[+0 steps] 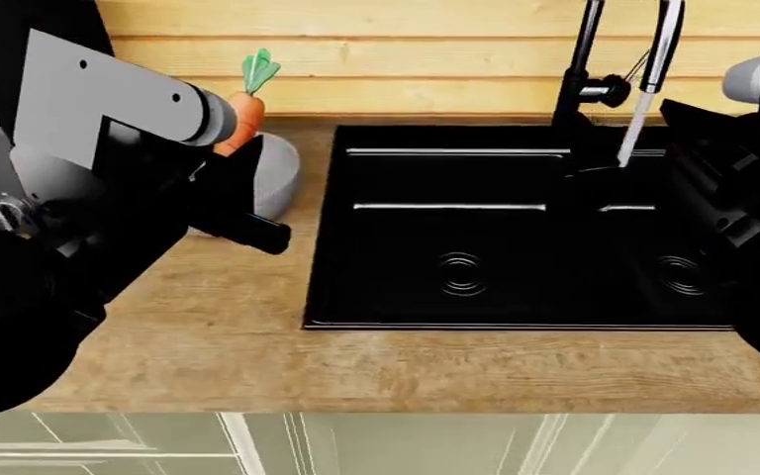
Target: Pick the eggplants and oranges from the sink and place them in one bowl. Place the carrot in the other bowl. Then turn off the sink faucet.
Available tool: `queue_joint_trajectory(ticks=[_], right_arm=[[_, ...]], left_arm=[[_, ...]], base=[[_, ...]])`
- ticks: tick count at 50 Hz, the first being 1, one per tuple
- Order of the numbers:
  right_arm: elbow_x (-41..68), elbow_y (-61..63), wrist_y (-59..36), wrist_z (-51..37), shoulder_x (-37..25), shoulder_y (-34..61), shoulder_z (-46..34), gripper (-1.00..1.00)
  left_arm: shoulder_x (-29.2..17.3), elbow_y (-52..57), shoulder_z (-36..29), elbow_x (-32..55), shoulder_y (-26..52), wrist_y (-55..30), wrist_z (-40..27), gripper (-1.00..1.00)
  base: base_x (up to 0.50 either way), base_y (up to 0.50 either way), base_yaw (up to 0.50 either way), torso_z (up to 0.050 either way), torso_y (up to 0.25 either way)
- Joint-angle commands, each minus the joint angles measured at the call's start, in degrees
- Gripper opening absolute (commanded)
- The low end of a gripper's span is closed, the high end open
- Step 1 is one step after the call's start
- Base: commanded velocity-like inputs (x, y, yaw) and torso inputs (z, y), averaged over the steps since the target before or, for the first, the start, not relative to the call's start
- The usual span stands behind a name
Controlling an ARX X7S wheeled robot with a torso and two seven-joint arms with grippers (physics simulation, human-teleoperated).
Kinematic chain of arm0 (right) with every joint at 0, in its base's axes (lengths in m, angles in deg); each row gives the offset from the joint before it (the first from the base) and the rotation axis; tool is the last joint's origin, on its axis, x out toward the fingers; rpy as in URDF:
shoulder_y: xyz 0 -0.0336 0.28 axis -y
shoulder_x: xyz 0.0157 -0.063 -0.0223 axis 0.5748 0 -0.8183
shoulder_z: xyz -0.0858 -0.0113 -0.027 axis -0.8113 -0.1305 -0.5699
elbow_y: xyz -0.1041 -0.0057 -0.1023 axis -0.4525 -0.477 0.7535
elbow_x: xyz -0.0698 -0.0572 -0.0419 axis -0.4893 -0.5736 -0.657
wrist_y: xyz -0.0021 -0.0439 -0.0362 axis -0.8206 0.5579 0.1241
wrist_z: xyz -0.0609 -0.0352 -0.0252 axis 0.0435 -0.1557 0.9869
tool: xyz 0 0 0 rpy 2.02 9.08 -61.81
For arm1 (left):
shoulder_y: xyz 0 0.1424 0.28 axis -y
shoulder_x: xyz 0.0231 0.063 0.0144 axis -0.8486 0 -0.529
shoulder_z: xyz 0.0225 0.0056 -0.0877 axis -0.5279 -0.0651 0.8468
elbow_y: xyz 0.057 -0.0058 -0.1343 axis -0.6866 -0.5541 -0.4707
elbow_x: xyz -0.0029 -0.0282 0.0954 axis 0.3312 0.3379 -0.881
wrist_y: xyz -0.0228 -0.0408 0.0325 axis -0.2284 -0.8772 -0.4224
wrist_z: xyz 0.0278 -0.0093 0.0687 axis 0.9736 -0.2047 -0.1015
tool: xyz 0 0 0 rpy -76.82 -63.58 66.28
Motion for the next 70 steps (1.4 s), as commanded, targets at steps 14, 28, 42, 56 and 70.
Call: queue_joint_trajectory(ticks=[14, 28, 42, 56, 70], right_arm=[[-1.1, -0.3, 1.2, -0.1, 0.0, -0.5, -0.4, 1.00], [-1.3, 1.2, 2.6, -0.4, -0.5, -1.7, 0.5, 1.00], [-1.3, 0.6, 2.5, -0.3, -0.4, -2.2, -0.1, 1.00], [-2.1, 1.1, 3.6, 0.0, -0.6, -2.8, -0.3, 1.00], [-0.5, 0.2, 3.3, -0.9, 0.3, -2.6, 0.4, 1.00]], left_arm=[[0.2, -0.5, -0.6, -0.7, -0.9, 2.2, -0.4, -1.00], [0.0, -0.3, -1.1, 0.3, -0.8, 2.6, -1.2, -1.00], [-0.4, -0.3, -1.1, 0.6, -1.3, 3.4, -1.6, -1.00], [-0.9, -0.3, -1.2, 0.8, -1.6, 4.0, -1.8, -1.00], [-1.1, -0.3, -1.6, 0.2, -2.1, 4.8, -1.6, -1.00]], base=[[0.19, 0.50, 0.00, 0.000, 0.000], [0.33, 0.22, 0.00, 0.000, 0.001], [0.26, 0.14, 0.00, 0.000, 0.001], [0.08, 0.00, 0.00, 0.000, 0.000], [0.16, 0.00, 0.00, 0.000, 0.001]])
